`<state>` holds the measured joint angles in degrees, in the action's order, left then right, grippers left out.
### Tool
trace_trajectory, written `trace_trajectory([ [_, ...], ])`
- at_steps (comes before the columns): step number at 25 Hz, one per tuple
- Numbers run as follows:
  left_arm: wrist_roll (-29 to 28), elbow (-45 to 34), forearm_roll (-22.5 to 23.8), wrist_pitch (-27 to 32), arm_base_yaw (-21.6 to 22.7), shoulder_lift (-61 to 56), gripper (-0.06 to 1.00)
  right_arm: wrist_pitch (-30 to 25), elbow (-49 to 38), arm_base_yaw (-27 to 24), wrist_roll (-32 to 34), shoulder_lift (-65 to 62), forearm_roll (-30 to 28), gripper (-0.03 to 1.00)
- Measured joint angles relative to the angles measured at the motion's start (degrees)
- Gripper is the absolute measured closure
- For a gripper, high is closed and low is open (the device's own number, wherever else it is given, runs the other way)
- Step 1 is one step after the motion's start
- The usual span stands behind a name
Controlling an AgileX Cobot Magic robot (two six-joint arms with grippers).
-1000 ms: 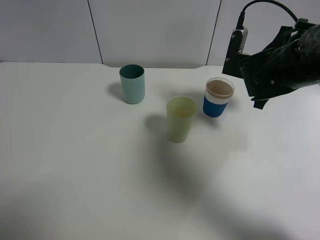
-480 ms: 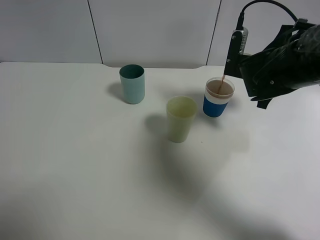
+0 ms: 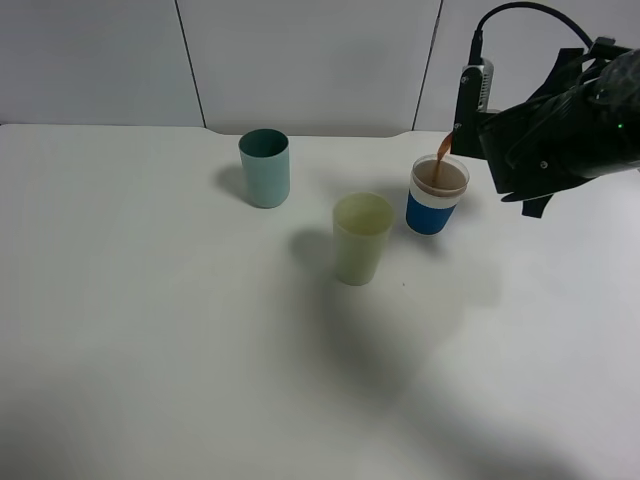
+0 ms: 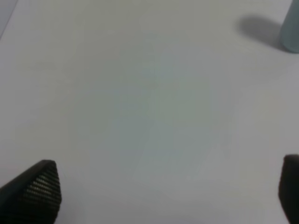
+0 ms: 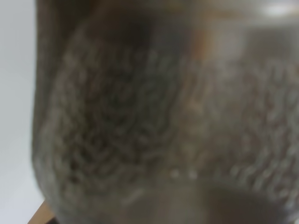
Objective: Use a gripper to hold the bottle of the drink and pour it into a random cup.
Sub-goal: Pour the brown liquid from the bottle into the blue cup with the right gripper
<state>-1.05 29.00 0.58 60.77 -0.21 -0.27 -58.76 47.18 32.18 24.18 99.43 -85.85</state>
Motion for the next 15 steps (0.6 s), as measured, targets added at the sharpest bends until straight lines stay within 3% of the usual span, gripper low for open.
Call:
trace_trajectory([
  [15, 0.0, 0.0, 0.0, 0.0, 0.0, 0.0, 0.02, -0.36, 0.0, 0.0, -1.45, 0.0, -0.05, 0.61],
])
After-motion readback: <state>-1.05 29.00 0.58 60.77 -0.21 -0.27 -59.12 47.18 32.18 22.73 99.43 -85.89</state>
